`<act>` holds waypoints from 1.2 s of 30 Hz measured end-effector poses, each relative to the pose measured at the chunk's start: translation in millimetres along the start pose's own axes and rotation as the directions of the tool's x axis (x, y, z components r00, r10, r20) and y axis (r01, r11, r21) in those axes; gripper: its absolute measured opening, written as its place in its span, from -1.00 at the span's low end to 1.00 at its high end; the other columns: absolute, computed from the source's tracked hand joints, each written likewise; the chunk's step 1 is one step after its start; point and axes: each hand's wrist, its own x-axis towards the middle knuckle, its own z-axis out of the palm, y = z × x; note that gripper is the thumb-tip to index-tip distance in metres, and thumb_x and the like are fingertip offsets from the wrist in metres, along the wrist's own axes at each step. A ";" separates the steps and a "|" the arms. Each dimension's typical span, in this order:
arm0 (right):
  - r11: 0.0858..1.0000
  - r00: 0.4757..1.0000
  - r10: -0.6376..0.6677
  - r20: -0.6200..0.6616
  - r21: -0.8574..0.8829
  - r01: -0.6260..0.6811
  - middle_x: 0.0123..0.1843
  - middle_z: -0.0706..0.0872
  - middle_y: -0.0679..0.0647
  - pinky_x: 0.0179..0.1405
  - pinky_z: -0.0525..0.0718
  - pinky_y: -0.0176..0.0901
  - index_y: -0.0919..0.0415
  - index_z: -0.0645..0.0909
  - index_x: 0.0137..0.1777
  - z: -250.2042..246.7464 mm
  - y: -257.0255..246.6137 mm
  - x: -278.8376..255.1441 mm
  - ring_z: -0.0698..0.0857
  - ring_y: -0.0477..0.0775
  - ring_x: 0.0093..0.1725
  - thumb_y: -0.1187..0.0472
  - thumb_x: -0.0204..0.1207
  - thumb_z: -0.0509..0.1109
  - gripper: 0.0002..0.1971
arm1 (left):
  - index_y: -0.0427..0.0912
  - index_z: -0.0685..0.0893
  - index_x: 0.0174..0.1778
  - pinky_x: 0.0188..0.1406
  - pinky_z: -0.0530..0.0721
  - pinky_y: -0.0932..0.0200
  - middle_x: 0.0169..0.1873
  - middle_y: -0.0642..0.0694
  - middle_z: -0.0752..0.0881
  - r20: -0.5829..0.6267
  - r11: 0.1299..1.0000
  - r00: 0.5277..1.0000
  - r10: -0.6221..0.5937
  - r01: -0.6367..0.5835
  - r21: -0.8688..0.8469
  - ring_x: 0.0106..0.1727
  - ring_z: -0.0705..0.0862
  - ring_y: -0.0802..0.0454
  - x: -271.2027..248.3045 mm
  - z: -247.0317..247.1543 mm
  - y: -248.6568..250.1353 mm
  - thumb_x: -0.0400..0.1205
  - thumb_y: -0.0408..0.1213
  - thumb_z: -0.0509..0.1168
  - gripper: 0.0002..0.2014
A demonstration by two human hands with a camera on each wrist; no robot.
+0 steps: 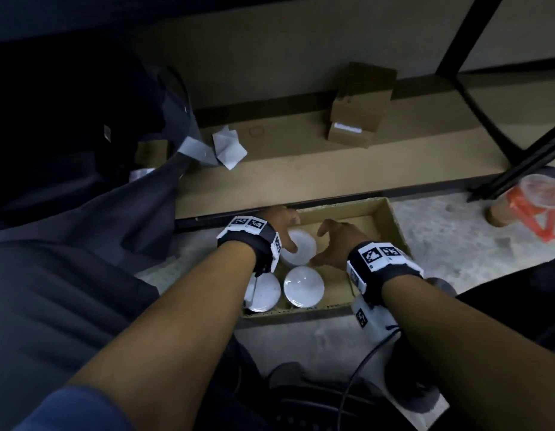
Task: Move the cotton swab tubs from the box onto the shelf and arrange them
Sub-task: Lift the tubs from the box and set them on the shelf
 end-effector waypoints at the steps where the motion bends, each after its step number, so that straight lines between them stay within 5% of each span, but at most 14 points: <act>1: 1.000 1.000 0.025 0.019 -0.004 -0.025 0.30 0.61 0.16 0.15 0.69 0.08 0.07 0.42 0.40 7.8 2.5 2.1 0.64 0.20 0.22 -0.13 0.21 0.67 -0.20 | -0.20 0.54 0.42 0.10 0.51 0.19 0.32 -0.19 0.56 0.000 1.000 1.000 0.003 -0.003 -0.004 0.29 0.58 -0.15 6.5 5.8 -1.6 0.41 -0.18 0.61 -0.33; 10: 0.994 0.998 0.058 -0.026 0.091 -0.055 0.40 0.44 0.14 0.18 0.64 0.03 0.10 0.29 0.51 78.5 17.1 7.0 0.63 0.24 0.25 -0.19 0.18 0.66 -0.04 | -0.15 0.44 0.55 0.35 0.46 0.04 0.54 -0.18 0.41 0.034 0.999 0.999 0.024 -0.023 -0.036 0.50 0.44 -0.18 54.9 47.6 -17.7 0.35 -0.20 0.65 -0.16; 16: 0.992 0.997 0.042 -0.064 0.124 -0.034 0.40 0.42 0.13 0.26 0.63 0.11 0.14 0.31 0.50 102.0 27.6 9.0 0.58 0.23 0.30 -0.20 0.11 0.69 0.01 | 0.03 0.47 0.52 0.22 0.47 0.09 0.44 -0.12 0.46 0.036 0.996 0.997 0.067 -0.064 -0.068 0.44 0.47 -0.21 70.2 67.7 -38.3 0.24 -0.19 0.69 -0.10; 26: 0.992 0.999 0.018 -0.043 0.125 -0.012 0.42 0.40 0.17 0.29 0.58 0.12 0.24 0.22 0.56 120.1 20.4 12.3 0.51 0.29 0.36 -0.17 0.14 0.70 0.08 | 0.05 0.48 0.51 0.32 0.57 -0.23 0.42 -0.14 0.47 -0.008 0.982 0.985 0.172 -0.172 -0.080 0.42 0.51 -0.26 72.1 88.9 -57.1 0.06 -0.10 0.66 0.01; 30: 0.998 0.997 -0.021 -0.070 0.064 0.025 0.40 0.40 0.21 0.27 0.54 0.08 0.31 0.24 0.54 120.1 17.5 10.2 0.50 0.27 0.35 -0.12 0.28 0.64 -0.03 | 0.03 0.37 0.61 0.47 0.48 -0.13 0.57 -0.17 0.34 0.062 0.994 0.992 0.109 -0.109 -0.010 0.53 0.42 -0.21 69.7 80.5 -49.9 0.25 -0.21 0.68 -0.01; 36: 0.998 0.997 0.036 -0.065 0.060 -0.032 0.43 0.35 0.19 0.35 0.53 0.07 0.24 0.22 0.57 111.6 32.4 12.3 0.48 0.28 0.38 -0.07 0.24 0.64 -0.02 | 0.00 0.43 0.54 0.28 0.61 -0.12 0.39 -0.10 0.42 -0.007 0.981 0.985 0.172 -0.172 -0.091 0.36 0.54 -0.22 66.9 85.6 -57.0 0.08 -0.13 0.65 0.03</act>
